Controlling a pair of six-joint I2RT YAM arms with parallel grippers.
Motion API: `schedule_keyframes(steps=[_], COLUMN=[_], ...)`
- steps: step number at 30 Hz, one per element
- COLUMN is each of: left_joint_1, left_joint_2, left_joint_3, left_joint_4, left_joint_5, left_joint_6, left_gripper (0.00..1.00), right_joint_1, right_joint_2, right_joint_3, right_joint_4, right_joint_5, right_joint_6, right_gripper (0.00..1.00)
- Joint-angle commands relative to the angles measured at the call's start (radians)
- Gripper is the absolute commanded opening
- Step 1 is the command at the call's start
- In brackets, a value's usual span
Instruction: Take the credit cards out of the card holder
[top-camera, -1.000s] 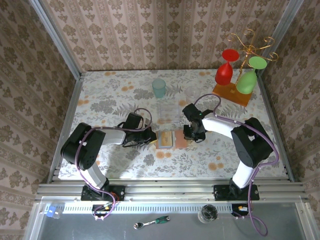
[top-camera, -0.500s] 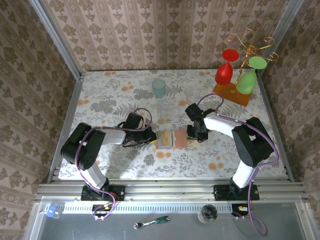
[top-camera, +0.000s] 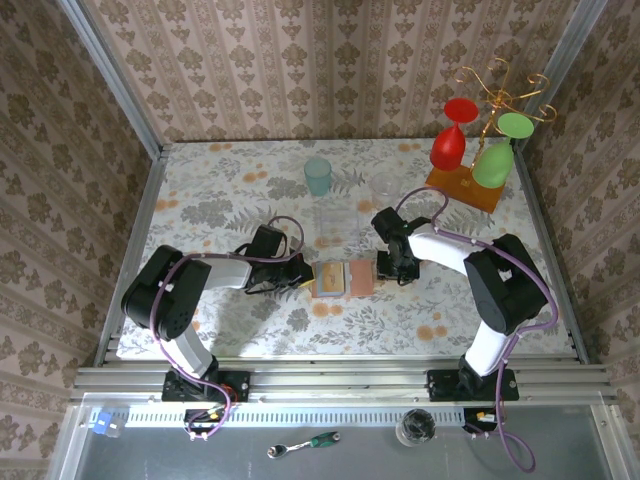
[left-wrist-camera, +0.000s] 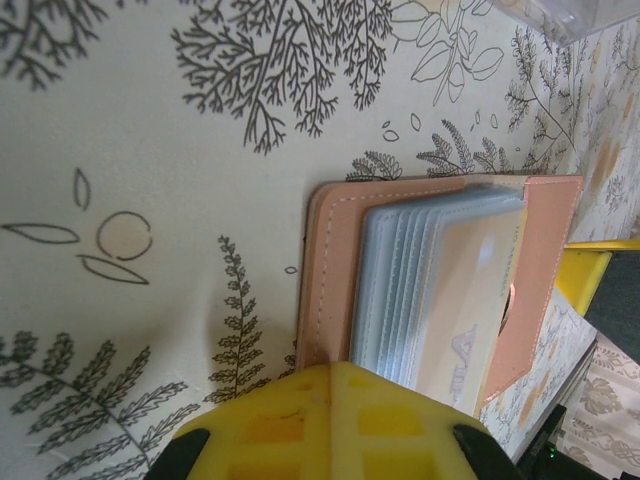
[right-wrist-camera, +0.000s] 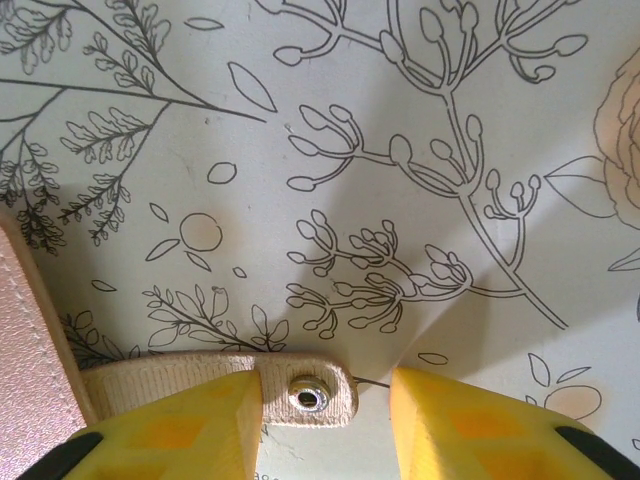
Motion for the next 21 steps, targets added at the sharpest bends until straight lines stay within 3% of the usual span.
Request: schedule_keyframes(steps=[1,21], left_joint_1=[0.01,0.001], left_joint_2=[0.012,-0.101], left_joint_3=[-0.009,0.119], left_joint_4=[-0.055,-0.191], left_joint_5=[-0.02,-0.016], left_joint_6=[-0.011,0.02], left_gripper=[0.0,0.0], right_joint_1=[-0.005,0.014], right_joint_2=[0.017,-0.116], right_joint_3=[0.002,0.161], right_joint_4=[-0.041,-0.161], right_joint_5=[0.018,-0.043], right_joint_6=[-0.008,0.003], right_gripper=[0.39,0.44])
